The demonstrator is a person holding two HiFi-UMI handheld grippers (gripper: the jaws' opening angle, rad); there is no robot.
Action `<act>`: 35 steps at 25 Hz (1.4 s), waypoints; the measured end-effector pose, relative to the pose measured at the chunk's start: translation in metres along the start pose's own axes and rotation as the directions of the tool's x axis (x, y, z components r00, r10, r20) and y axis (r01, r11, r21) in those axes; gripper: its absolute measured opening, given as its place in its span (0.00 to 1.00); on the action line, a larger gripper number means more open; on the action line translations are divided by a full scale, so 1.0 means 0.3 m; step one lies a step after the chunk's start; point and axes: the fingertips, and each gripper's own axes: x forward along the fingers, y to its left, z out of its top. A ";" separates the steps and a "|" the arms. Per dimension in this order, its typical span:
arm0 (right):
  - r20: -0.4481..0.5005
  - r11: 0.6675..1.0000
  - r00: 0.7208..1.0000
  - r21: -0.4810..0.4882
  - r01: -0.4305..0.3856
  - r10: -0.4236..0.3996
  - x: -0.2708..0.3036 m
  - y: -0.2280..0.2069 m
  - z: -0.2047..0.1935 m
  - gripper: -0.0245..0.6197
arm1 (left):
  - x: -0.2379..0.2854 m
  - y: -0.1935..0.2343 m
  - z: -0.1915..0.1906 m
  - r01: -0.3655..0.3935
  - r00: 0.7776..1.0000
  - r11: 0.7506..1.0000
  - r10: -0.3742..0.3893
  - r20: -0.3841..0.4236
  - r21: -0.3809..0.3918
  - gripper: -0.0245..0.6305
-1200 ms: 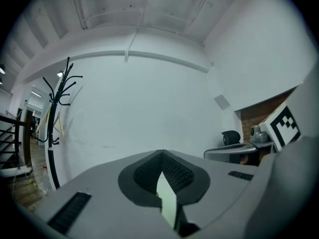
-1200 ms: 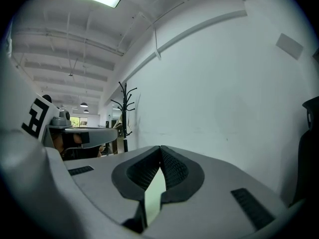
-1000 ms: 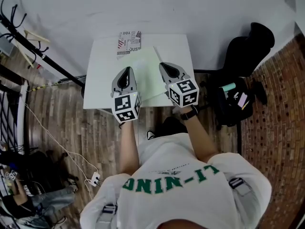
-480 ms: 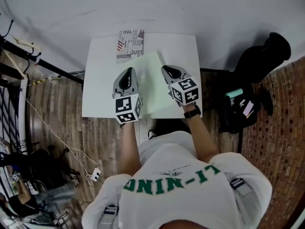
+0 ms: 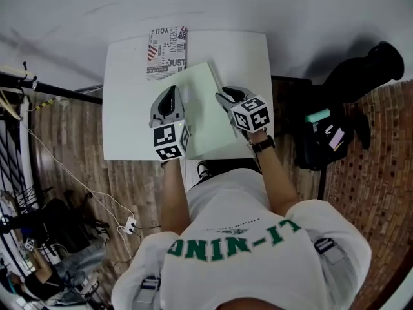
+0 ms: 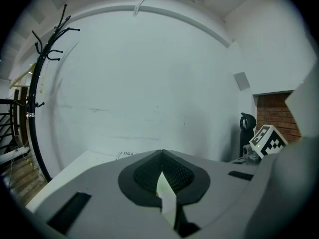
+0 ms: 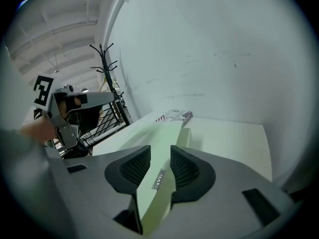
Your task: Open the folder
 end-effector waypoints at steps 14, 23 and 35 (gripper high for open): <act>-0.063 0.921 0.972 0.338 -0.194 0.228 0.123 0.022 -0.190 0.53 | 0.027 0.052 -0.069 -0.035 0.999 0.999 0.034 -0.039 -0.029 0.06; -0.085 0.908 0.963 0.365 -0.207 0.254 0.121 0.067 -0.182 0.32 | -0.041 0.087 -0.076 -0.078 0.996 0.997 0.077 -0.039 -0.026 0.06; -0.014 0.915 0.972 0.339 -0.218 0.236 0.081 0.142 -0.070 0.18 | -0.141 0.142 -0.071 -0.100 0.994 0.995 0.098 -0.040 -0.030 0.06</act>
